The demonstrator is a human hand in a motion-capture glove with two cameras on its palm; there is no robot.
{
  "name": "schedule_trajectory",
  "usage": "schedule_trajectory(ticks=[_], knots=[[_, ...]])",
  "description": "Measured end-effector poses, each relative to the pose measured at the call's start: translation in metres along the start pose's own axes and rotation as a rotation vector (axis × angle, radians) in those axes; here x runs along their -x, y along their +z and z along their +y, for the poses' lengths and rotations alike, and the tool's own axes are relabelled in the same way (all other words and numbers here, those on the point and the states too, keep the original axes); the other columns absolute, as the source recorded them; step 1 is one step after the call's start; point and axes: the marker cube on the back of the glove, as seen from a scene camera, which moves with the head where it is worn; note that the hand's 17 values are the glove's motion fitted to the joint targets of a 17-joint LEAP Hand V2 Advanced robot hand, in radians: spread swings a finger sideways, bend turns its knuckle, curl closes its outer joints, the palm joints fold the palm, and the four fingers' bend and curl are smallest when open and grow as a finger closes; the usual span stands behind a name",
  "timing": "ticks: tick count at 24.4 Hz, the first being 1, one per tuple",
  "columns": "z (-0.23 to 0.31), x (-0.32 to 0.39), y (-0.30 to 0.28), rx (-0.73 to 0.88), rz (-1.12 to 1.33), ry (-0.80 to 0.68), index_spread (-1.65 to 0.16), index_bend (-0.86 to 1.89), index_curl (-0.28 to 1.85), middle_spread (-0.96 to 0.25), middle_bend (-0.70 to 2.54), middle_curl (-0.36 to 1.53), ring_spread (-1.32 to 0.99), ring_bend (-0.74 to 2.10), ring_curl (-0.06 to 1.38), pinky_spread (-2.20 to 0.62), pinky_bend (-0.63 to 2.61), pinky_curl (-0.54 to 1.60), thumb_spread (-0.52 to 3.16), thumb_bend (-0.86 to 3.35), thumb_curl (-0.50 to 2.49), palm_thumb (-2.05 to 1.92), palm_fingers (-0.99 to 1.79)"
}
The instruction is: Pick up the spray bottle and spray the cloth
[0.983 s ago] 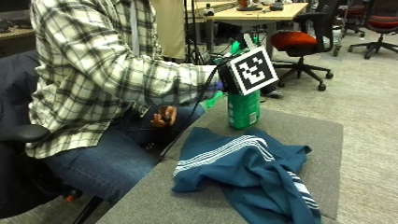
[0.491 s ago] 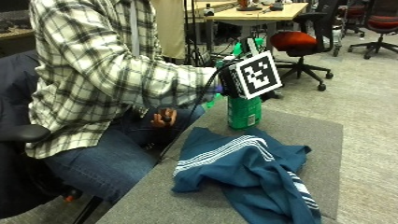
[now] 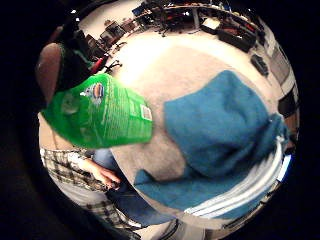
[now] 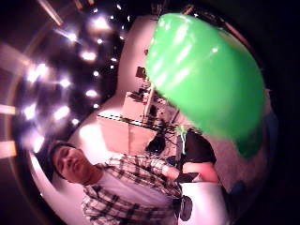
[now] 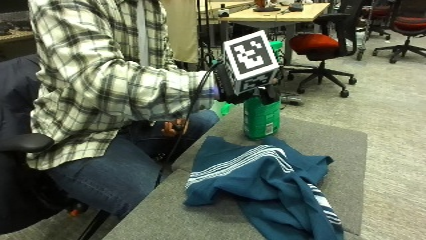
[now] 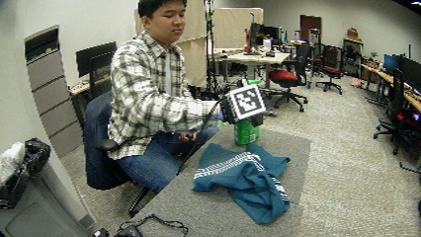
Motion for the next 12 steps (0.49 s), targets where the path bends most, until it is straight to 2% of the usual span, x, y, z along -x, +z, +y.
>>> schedule_trajectory(ticks=[7, 12], knots=[[0.075, -0.002, -0.05, -0.017, 0.314, 0.085, -0.29, 0.08, 0.33, -0.06, 0.14, 0.41, -0.09, 0.4, 0.44, 0.08, 0.58, 0.41, 0.96, -0.04, 0.58, 0.7, 0.6], [0.144, -0.006, -0.102, -0.041, 0.603, 0.237, -0.31, 0.12, 0.32, -0.05, 0.12, 0.37, -0.07, 0.39, 0.43, 0.1, 0.63, 0.42, 1.01, -0.04, 0.55, 0.66, 0.48]])
